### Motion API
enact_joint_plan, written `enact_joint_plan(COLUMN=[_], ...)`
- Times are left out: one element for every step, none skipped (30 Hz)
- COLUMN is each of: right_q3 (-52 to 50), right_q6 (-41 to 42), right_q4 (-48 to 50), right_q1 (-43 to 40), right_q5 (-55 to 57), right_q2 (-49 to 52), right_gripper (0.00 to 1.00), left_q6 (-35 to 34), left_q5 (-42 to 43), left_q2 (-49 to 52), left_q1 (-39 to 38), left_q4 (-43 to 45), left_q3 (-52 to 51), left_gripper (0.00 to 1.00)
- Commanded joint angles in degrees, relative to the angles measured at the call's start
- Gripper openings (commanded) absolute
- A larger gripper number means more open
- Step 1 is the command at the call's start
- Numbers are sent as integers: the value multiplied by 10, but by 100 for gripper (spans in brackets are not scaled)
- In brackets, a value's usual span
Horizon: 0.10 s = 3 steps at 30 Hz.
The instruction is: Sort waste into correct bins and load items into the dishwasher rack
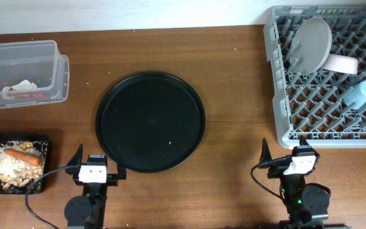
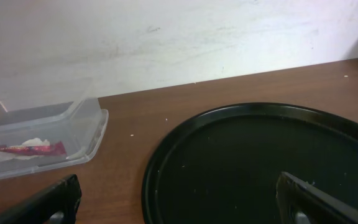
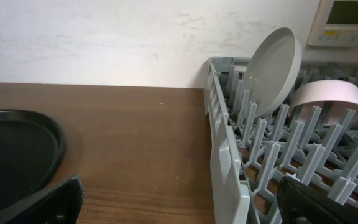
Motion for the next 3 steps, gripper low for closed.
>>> enact_joint_plan(right_q3=[-5, -5, -5], right_q6=[-4, -4, -4], right_q4=[-1, -1, -1], right_q1=[4, 4, 4], right_q5=[5, 5, 5], right_q2=[-5, -5, -5], right_gripper=[98, 98, 98], left_q6=[10, 9, 10], left_q5=[1, 1, 1], left_q2=[-5, -5, -5], left_q1=[3, 3, 3], left_q4=[1, 1, 1], left_q3=[-5, -5, -5], left_gripper=[99, 99, 99])
